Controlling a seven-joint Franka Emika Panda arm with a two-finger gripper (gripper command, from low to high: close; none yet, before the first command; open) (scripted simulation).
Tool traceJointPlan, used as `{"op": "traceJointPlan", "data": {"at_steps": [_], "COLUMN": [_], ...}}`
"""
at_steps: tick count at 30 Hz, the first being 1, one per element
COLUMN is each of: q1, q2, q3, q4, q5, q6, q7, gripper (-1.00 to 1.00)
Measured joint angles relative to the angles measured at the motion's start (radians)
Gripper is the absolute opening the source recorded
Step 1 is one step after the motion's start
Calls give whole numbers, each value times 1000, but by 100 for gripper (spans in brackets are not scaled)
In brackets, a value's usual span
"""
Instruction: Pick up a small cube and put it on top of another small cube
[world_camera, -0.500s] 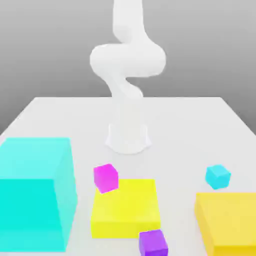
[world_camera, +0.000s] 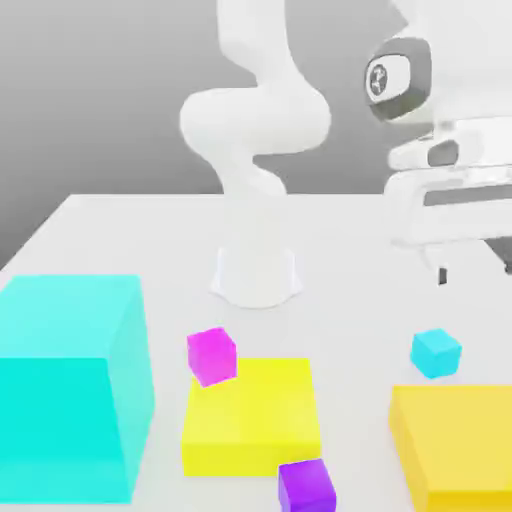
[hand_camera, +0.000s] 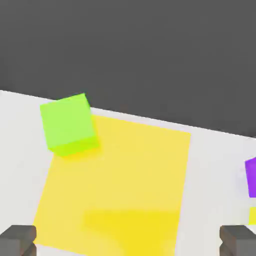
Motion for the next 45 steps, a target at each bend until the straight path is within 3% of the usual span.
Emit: {"op": "traceJointPlan", "data": {"at_steps": [5,8,13,14,20,23,27,31,45], "q1": [107,164,361,391,402,341,249,232,96], "q2": [189,286,433,453,464,411,296,209,353], "q3": [71,-27,-274,-309,-324,-246,-107,-64,-105], "q4": [-101,-91,-56,-51,-48,-61,-91,-82,410], "q5": [-92,-248,-461,-484,-501,-432,-233,-76,-106], "q6": [120,184,292,308,317,278,197,107,-252], "q7": [174,299,461,477,490,439,291,140,-386], "gripper": [0,0,0,-100,-100,-100,-100,-100,-100]}}
